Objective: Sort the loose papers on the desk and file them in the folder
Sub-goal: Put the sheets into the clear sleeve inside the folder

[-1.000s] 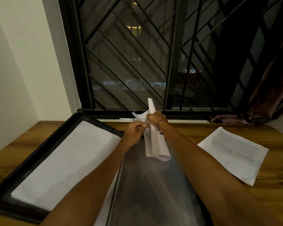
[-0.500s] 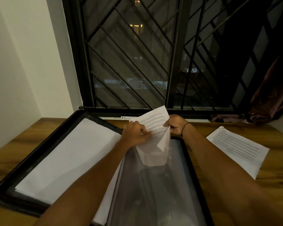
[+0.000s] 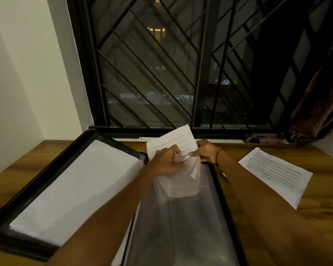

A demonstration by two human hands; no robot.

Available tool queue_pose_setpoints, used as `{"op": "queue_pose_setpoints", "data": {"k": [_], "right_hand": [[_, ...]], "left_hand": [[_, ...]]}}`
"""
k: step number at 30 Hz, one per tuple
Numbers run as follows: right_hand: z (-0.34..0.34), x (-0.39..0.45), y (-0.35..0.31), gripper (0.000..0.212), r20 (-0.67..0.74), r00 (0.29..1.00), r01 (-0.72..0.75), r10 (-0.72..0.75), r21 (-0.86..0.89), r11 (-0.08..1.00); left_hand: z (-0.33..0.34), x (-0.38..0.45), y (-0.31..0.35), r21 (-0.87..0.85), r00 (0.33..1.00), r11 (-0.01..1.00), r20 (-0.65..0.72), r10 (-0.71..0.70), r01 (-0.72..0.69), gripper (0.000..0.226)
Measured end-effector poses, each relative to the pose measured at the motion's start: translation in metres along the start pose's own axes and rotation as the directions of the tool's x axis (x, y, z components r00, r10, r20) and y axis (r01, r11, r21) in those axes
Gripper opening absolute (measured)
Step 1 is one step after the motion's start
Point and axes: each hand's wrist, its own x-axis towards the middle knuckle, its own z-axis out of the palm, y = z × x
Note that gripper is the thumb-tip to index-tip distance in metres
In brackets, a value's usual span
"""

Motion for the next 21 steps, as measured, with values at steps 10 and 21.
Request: {"op": "queue_pose_setpoints", "data": {"k": [10,21], "right_hand": [[0.007,0.009,-0.010,0.030,-0.282,0.955,0.103,-0.093,0.021,0.994],[-0.001,-0.005,-0.010,0.028,0.014,0.991,-0.135,0.135,0.024,0.991]], "left_hand": [[-0.001,-0.008,0.014,0.045,0.997,0.997,0.034,0.066,-0.067,0.079],[0.001,-0.009,-0.010,0.065,0.998,0.997,-0.037,0.049,-0.047,0.028]]}}
